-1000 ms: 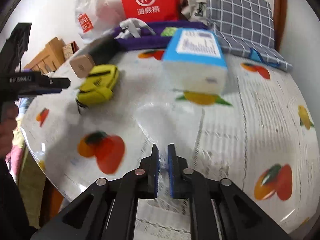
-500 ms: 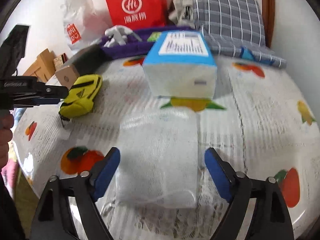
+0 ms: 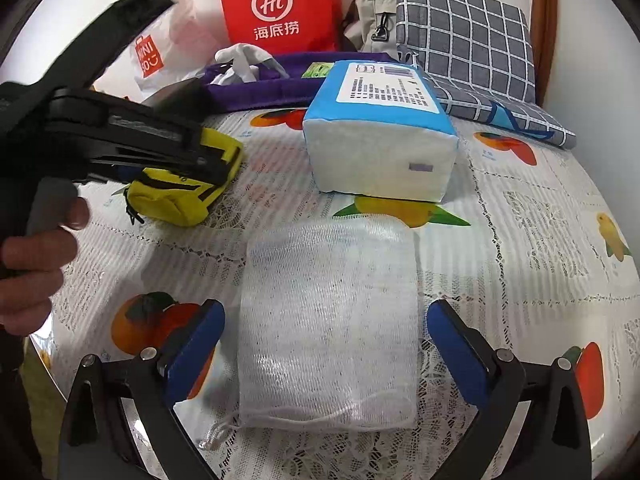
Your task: Organize soft objects
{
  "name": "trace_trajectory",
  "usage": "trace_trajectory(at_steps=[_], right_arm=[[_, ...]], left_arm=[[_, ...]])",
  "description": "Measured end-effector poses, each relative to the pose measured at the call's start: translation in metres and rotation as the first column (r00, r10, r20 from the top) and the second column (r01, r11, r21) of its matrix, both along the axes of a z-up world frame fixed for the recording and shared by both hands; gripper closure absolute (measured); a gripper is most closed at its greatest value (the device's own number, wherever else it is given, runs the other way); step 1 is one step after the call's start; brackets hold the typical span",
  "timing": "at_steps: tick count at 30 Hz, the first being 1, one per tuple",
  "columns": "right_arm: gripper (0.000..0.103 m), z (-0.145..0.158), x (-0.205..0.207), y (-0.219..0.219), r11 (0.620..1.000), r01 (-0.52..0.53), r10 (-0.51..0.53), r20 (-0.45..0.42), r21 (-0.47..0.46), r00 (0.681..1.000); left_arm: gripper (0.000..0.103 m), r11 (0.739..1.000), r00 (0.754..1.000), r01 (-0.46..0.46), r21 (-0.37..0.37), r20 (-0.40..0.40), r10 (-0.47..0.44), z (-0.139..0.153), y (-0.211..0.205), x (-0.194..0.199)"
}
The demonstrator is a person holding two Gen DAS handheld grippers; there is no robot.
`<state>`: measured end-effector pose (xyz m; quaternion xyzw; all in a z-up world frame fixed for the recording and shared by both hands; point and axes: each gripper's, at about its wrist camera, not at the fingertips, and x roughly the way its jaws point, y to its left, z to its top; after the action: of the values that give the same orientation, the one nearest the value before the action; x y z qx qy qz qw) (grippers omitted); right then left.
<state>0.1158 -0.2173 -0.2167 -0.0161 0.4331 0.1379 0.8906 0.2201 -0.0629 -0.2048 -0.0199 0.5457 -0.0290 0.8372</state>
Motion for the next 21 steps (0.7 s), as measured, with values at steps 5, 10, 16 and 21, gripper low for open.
trace_trajectory(at_steps=[5, 10, 16, 21], right_arm=[[0.02, 0.001, -0.003, -0.003, 0.999, 0.03, -0.03, 0.02, -0.026, 0.999], [0.047, 0.004, -0.004, -0.012, 0.998, 0.058, -0.056, 0.036, -0.034, 0.998], [0.085, 0.007, -0.002, -0.023, 0.996, 0.086, -0.085, 0.027, -0.033, 0.996], [0.094, 0.009, -0.004, -0.026, 0.998, 0.052, -0.052, -0.003, 0.021, 0.999]], left_arm=[[0.026, 0.996, 0.998, 0.048, 0.075, 0.041, -0.051, -0.003, -0.015, -0.002], [0.041, 0.996, 0.996, 0.06, 0.063, 0.061, -0.064, 0.001, -0.006, -0.012], [0.056, 0.997, 0.995, 0.068, 0.044, 0.072, -0.071, 0.004, 0.008, -0.028], [0.06, 0.998, 0.996, 0.056, 0.002, 0.063, -0.056, 0.009, 0.025, -0.041]])
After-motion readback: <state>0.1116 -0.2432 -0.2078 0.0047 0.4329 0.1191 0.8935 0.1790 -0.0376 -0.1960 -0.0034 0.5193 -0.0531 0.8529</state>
